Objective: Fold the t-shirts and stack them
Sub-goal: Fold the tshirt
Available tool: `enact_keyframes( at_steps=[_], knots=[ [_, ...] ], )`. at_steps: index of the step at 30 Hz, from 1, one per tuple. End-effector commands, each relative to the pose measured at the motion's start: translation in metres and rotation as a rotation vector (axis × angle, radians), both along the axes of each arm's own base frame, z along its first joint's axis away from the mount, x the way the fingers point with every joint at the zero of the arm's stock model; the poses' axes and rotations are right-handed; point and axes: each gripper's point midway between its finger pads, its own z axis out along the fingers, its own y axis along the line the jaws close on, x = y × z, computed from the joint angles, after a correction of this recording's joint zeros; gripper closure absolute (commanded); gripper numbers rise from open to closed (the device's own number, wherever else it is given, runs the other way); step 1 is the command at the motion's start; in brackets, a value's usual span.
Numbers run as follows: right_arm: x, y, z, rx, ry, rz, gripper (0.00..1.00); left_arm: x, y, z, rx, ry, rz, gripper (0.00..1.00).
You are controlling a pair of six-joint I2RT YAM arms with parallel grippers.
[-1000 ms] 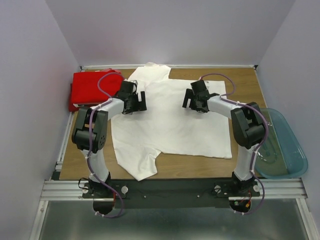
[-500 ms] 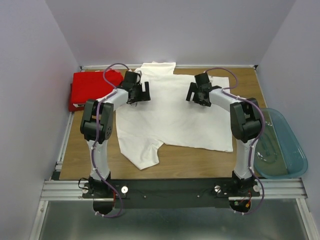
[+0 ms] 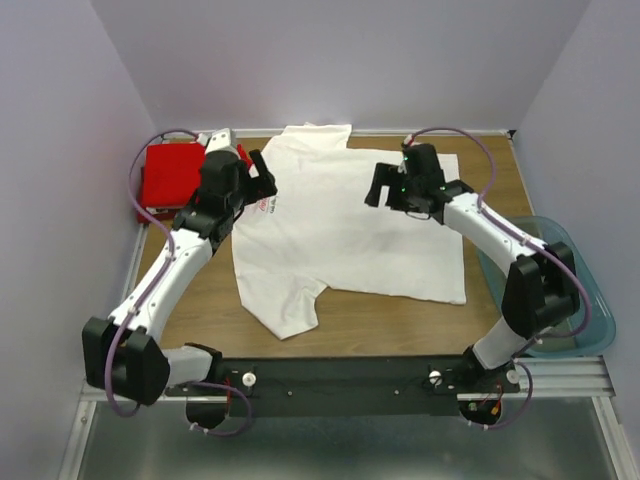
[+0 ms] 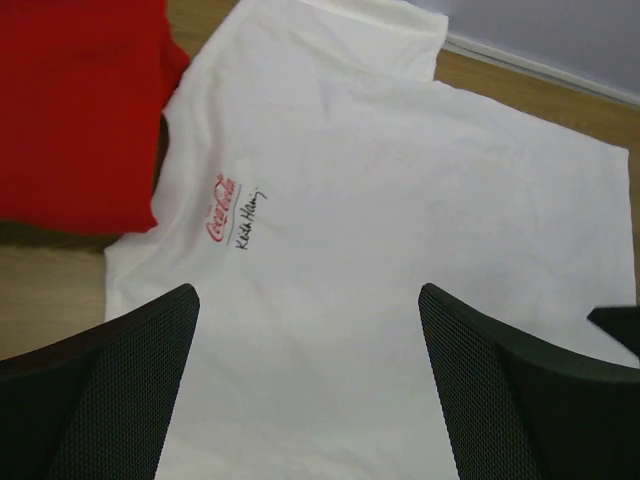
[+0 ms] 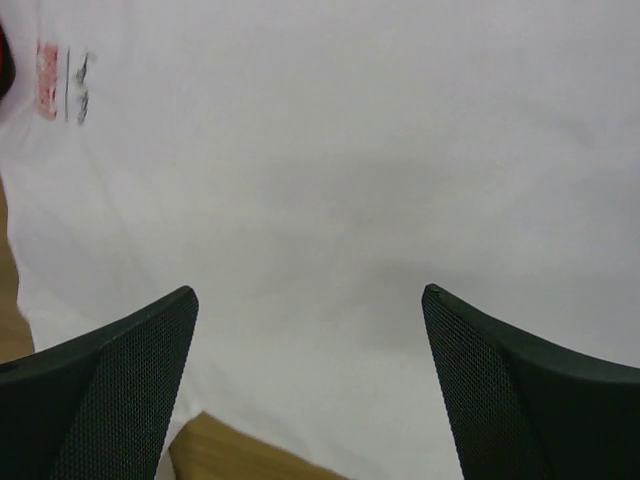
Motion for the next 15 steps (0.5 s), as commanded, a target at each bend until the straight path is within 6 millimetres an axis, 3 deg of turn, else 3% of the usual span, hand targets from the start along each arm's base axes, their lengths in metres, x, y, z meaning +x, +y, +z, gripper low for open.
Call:
enact_keyframes(
  at_steps=[1, 3, 4, 5, 7, 8, 9, 11, 15],
  knots=[
    [-0.095, 0.066, -0.042, 0.047, 0.190, 0.145, 0.01, -0.027, 0.045, -0.051, 0.078, 0.105, 0.197, 0.02],
    [-0.118, 0.080, -0.046, 0.048, 0.209, 0.130, 0.01, -0.039, 0.044, -0.063, 0.087, 0.126, 0.165, 0.02],
    [-0.145, 0.094, -0.053, 0.043, 0.236, 0.163, 0.01, -0.044, 0.042, -0.067, 0.081, 0.136, 0.151, 0.02],
    [-0.156, 0.102, -0.048, 0.084, 0.256, 0.130, 0.01, -0.053, 0.041, -0.082, 0.075, 0.171, 0.140, 0.02],
    [-0.184, 0.121, -0.046, 0.114, 0.290, 0.165, 0.02, -0.068, 0.036, -0.085, -0.005, 0.192, 0.149, 0.02],
    [-0.193, 0.128, -0.042, 0.135, 0.298, 0.169, 0.02, -0.080, 0.036, -0.099, -0.033, 0.223, 0.160, 0.02],
    [-0.208, 0.139, -0.038, 0.137, 0.294, 0.215, 0.02, -0.088, 0.034, -0.093, -0.081, 0.201, 0.164, 0.02],
    [-0.224, 0.143, -0.040, 0.126, 0.307, 0.258, 0.02, -0.105, 0.034, -0.108, -0.167, 0.224, 0.216, 0.02],
    [-0.254, 0.135, -0.051, 0.097, 0.338, 0.357, 0.02, -0.125, 0.048, -0.098, -0.222, 0.178, 0.301, 0.02]
  ],
)
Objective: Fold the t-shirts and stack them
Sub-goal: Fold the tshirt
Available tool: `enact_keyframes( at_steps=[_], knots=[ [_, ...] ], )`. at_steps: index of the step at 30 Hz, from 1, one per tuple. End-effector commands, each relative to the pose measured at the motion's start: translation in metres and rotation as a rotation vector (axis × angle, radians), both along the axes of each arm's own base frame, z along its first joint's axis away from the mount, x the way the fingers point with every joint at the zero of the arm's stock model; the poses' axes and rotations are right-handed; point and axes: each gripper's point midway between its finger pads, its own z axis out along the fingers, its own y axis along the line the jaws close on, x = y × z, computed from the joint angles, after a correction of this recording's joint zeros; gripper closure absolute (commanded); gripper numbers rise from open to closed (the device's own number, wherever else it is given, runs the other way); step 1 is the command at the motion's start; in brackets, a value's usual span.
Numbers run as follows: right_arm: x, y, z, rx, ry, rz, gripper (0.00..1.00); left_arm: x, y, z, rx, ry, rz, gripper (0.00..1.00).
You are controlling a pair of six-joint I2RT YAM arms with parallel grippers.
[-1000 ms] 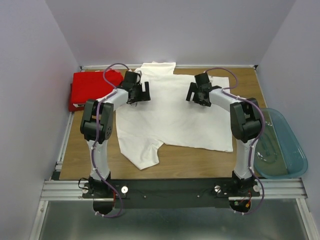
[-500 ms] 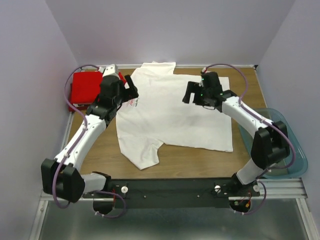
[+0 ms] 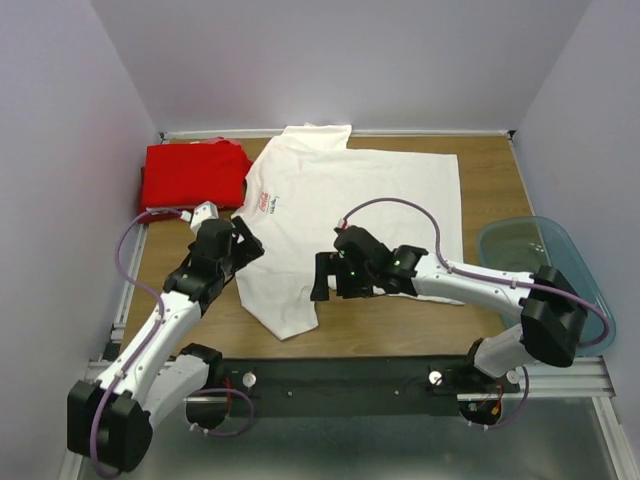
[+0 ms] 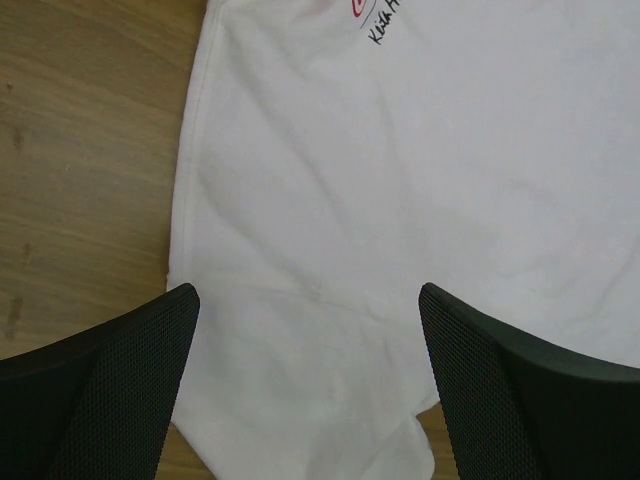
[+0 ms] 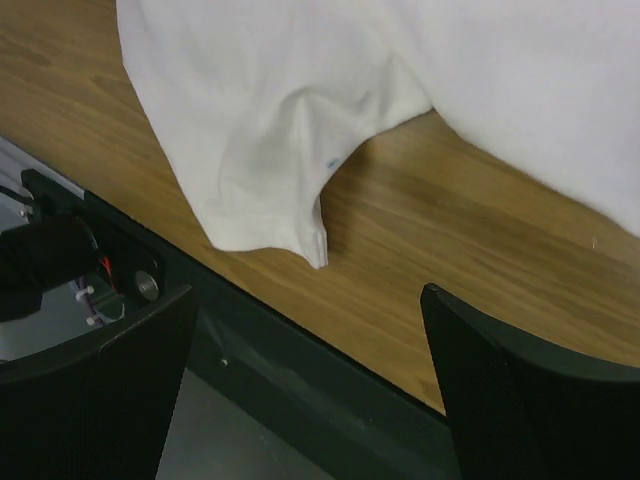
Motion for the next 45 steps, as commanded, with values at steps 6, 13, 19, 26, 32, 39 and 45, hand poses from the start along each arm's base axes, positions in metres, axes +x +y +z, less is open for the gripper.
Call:
enact_keyframes(
  at_steps=[6, 13, 19, 26, 32, 39, 45],
  knots=[
    [-0.038, -0.030, -0.020, -0.033, 0.051, 0.066, 0.04, -0.034, 0.013, 0.026, -0.107, -0.018, 0.134, 0.02],
    [-0.023, -0.007, -0.025, 0.009, 0.064, -0.012, 0.09, -0.030, -0.007, 0.031, -0.107, -0.037, -0.024, 0.02],
    [-0.020, 0.045, -0.043, -0.004, 0.075, 0.045, 0.11, -0.025, -0.024, 0.025, -0.105, -0.030, -0.137, 0.02],
    [-0.024, 0.057, -0.064, -0.038, 0.122, 0.050, 0.20, -0.030, -0.028, 0.028, -0.110, -0.021, -0.177, 0.02],
    [-0.044, 0.062, -0.066, -0.016, 0.198, 0.151, 0.48, -0.037, -0.021, 0.040, -0.137, -0.032, -0.119, 0.02],
    [-0.026, 0.057, -0.033, 0.032, 0.246, 0.062, 0.99, -0.050, -0.016, 0.032, -0.151, 0.006, -0.082, 0.02],
    [0.048, 0.035, 0.015, 0.174, 0.222, -0.119, 0.99, -0.054, -0.017, 0.025, -0.181, 0.001, -0.069, 0.04]
  ],
)
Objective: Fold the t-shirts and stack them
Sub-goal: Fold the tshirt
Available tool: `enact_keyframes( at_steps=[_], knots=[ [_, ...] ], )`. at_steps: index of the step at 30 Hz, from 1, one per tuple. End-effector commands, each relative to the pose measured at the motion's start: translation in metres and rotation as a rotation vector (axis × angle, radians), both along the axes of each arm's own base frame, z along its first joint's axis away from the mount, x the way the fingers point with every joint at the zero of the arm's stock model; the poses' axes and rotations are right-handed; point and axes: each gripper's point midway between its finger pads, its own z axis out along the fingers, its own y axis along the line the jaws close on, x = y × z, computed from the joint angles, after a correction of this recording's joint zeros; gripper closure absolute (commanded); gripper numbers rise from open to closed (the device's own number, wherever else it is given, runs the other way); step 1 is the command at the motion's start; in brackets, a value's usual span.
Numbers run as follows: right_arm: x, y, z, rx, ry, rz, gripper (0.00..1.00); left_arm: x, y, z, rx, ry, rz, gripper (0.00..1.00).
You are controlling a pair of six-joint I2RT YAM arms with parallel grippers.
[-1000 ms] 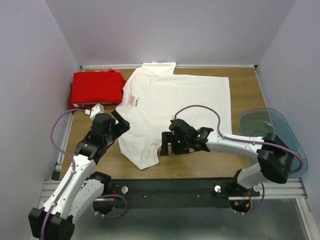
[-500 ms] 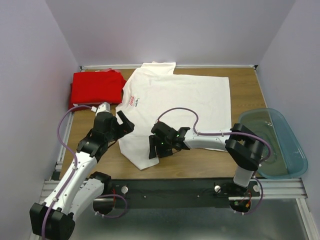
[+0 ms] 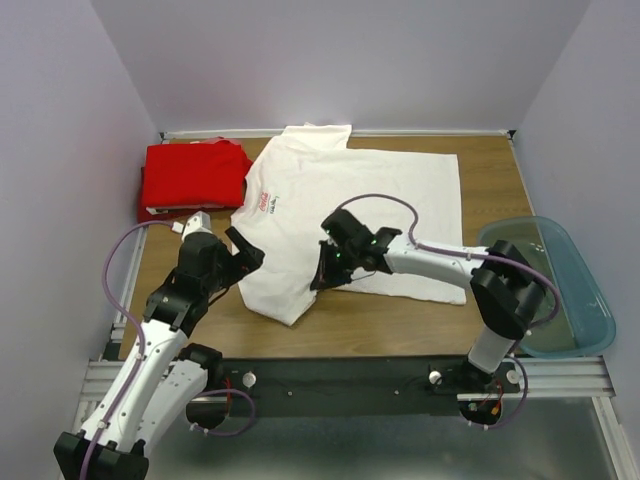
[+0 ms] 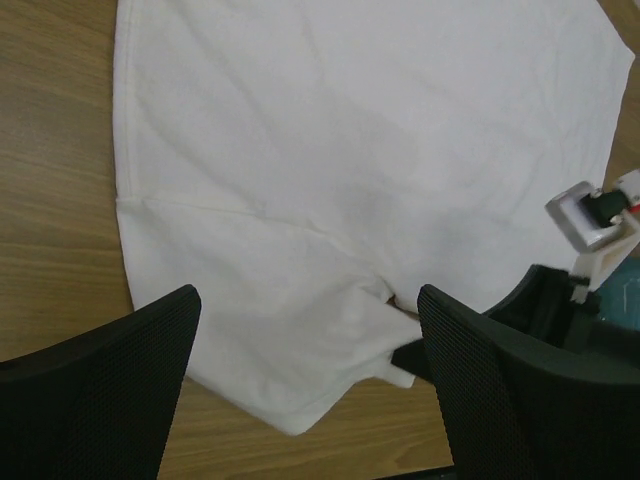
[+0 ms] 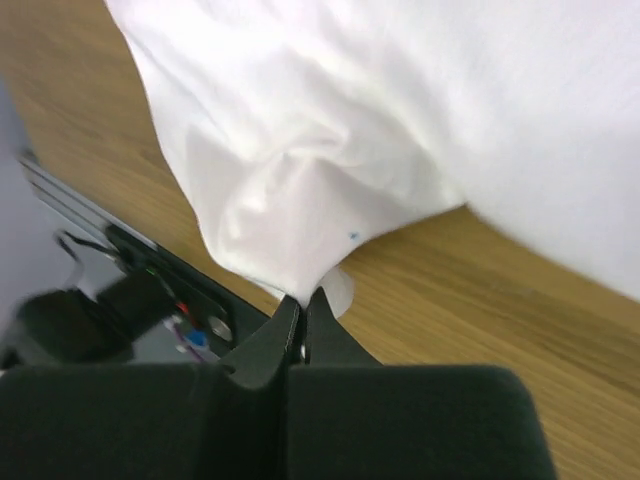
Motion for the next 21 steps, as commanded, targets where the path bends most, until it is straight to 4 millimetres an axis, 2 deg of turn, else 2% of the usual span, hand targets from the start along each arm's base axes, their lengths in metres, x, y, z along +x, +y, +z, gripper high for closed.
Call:
enact_keyframes(
  at_steps=[1, 5, 6, 11, 12, 16, 17, 20, 21],
  knots=[
    [0.051, -0.012, 0.043, 0.098, -0.006, -0.136, 0.99, -0.003, -0.001, -0.011, -0.021, 0.024, 0.015, 0.05],
    [0.082, -0.018, 0.050, 0.132, 0.012, -0.183, 0.99, 0.003, -0.005, -0.018, -0.016, 0.037, 0.000, 0.06],
    [0.088, -0.020, 0.042, 0.127, 0.031, -0.186, 0.99, 0.003, -0.007, -0.022, -0.009, 0.049, -0.006, 0.07],
    [0.107, -0.020, 0.030, 0.121, 0.062, -0.216, 0.99, 0.006, -0.019, -0.031, -0.012, 0.058, -0.052, 0.09],
    [0.109, -0.020, 0.024, 0.115, 0.074, -0.221, 0.99, 0.004, -0.022, -0.039, -0.010, 0.075, -0.064, 0.10],
    [0.118, -0.018, 0.019, 0.116, 0.093, -0.241, 1.00, 0.000, -0.044, -0.051, -0.047, 0.082, -0.127, 0.16],
    [0.120, -0.018, 0.018, 0.116, 0.101, -0.253, 0.99, -0.001, -0.056, -0.049, -0.063, 0.064, -0.160, 0.17],
    [0.124, -0.018, 0.014, 0.116, 0.116, -0.274, 1.00, -0.007, -0.075, -0.064, -0.070, 0.114, -0.200, 0.20],
    [0.126, -0.019, 0.013, 0.114, 0.119, -0.283, 0.99, -0.012, -0.082, -0.075, -0.043, 0.152, -0.222, 0.20]
  ],
)
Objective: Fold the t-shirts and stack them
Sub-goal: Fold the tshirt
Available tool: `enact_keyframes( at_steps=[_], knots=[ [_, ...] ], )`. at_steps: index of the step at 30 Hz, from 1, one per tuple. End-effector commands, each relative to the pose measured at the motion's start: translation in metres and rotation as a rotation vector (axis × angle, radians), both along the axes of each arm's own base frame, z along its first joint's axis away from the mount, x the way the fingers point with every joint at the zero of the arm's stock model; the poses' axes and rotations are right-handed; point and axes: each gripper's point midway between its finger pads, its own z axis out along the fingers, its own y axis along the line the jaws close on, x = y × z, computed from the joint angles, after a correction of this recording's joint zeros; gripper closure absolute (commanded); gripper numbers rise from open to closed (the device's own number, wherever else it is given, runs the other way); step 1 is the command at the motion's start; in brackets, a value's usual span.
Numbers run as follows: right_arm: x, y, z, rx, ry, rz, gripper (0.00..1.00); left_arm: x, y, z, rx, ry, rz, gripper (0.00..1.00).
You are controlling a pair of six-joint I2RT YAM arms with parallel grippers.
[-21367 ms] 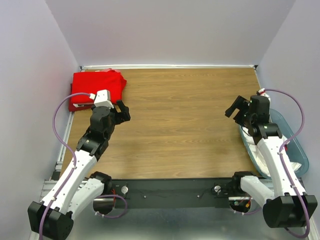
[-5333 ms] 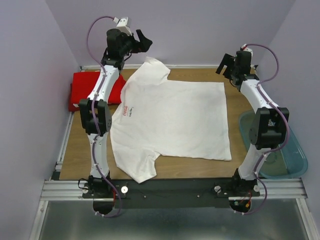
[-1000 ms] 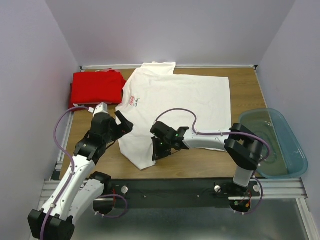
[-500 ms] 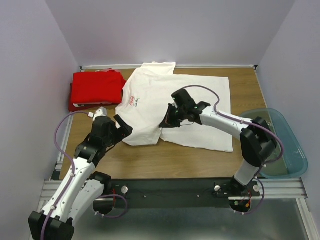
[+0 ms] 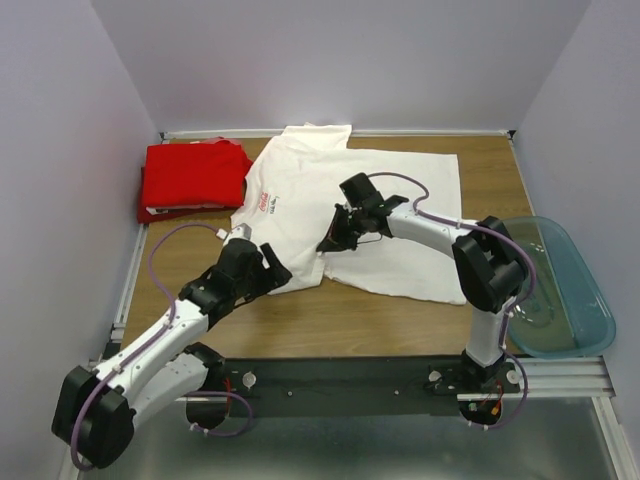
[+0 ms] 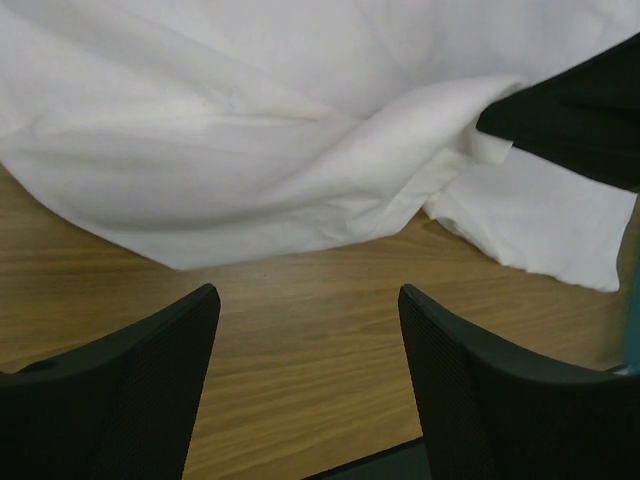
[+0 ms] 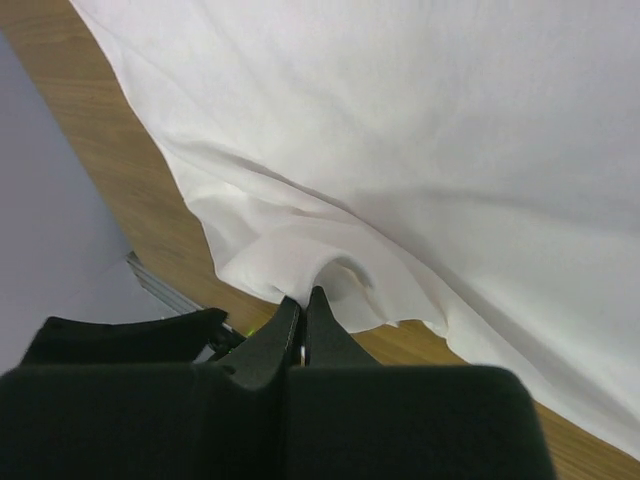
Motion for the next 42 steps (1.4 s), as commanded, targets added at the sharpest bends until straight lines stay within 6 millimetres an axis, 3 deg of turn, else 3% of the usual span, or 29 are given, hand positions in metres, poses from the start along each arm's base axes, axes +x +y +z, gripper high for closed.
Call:
enact_keyframes(
  at_steps=[1, 8, 12, 19, 24, 29, 30, 32, 35, 36, 37, 39, 42],
  knots=[
    [0.008, 0.003, 0.006, 0.025, 0.033, -0.030, 0.99, -0.002, -0.027, -0.013, -0.015, 0.040, -0.044, 0.21],
    [0.010, 0.004, 0.011, 0.037, 0.031, -0.038, 1.00, 0.003, -0.021, -0.030, 0.057, 0.086, 0.027, 0.29],
    [0.010, 0.004, 0.012, 0.038, 0.030, -0.036, 0.99, 0.010, -0.019, -0.034, 0.096, 0.080, 0.034, 0.30],
    [0.010, 0.006, 0.015, 0.048, 0.027, -0.031, 0.99, 0.018, -0.015, -0.059, 0.206, 0.142, 0.037, 0.32],
    [0.010, 0.006, 0.016, 0.049, 0.026, -0.031, 0.99, 0.028, -0.016, -0.058, 0.230, 0.125, 0.041, 0.32],
    [0.010, 0.006, 0.016, 0.049, 0.025, -0.028, 1.00, 0.028, -0.012, -0.074, 0.286, 0.158, 0.037, 0.34],
    [0.011, 0.006, 0.017, 0.051, 0.025, -0.028, 1.00, 0.028, -0.011, -0.076, 0.295, 0.159, 0.032, 0.37],
    [0.010, 0.006, 0.017, 0.051, 0.026, -0.028, 1.00, 0.029, -0.012, -0.082, 0.310, 0.174, 0.024, 0.56],
    [0.009, 0.007, 0.016, 0.054, 0.032, -0.023, 1.00, 0.031, -0.014, -0.083, 0.314, 0.175, 0.013, 0.73],
    [0.008, 0.007, 0.016, 0.055, 0.033, -0.019, 0.99, 0.031, -0.013, -0.084, 0.320, 0.175, 0.010, 0.87],
    [0.007, 0.007, 0.015, 0.056, 0.035, -0.017, 0.99, 0.031, -0.013, -0.083, 0.326, 0.175, 0.004, 0.92],
    [0.006, 0.006, 0.017, 0.058, 0.036, -0.012, 1.00, 0.030, -0.012, -0.081, 0.334, 0.178, 0.001, 1.00],
    [0.002, 0.006, 0.023, 0.068, 0.024, 0.010, 0.99, 0.033, -0.011, -0.059, 0.347, 0.151, -0.014, 1.00]
  ],
)
